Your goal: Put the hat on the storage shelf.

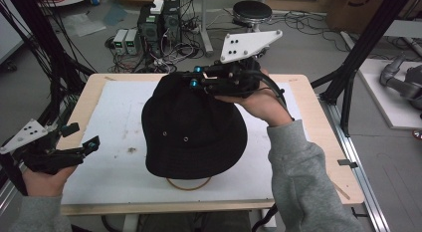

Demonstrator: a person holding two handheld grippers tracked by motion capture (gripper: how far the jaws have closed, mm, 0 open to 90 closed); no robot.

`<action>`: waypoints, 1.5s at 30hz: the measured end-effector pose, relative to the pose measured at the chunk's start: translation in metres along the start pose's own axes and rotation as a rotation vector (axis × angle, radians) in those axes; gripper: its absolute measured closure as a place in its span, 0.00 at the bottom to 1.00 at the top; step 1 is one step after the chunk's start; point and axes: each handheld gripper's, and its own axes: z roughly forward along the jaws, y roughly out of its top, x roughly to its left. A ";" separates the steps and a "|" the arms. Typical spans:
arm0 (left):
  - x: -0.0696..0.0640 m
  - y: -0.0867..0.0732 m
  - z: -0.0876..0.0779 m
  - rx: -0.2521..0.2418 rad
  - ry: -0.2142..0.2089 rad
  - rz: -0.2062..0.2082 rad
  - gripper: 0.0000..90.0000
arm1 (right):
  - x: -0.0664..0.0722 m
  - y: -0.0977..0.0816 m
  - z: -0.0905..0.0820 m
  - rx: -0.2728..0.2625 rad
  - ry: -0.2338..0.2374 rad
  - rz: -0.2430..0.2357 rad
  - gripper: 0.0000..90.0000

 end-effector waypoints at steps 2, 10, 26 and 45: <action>0.000 0.000 0.000 0.003 -0.001 0.002 0.14 | 0.002 -0.004 0.003 -0.001 0.009 0.004 0.97; -0.001 -0.001 0.003 0.011 -0.003 0.005 0.14 | 0.005 -0.022 0.010 0.002 0.025 0.039 0.97; -0.001 -0.002 0.005 0.018 -0.001 0.007 0.14 | 0.009 -0.053 0.026 0.014 0.057 0.094 0.97; -0.001 -0.002 0.005 0.019 -0.003 0.006 0.14 | 0.009 -0.055 0.030 0.017 0.057 0.125 0.67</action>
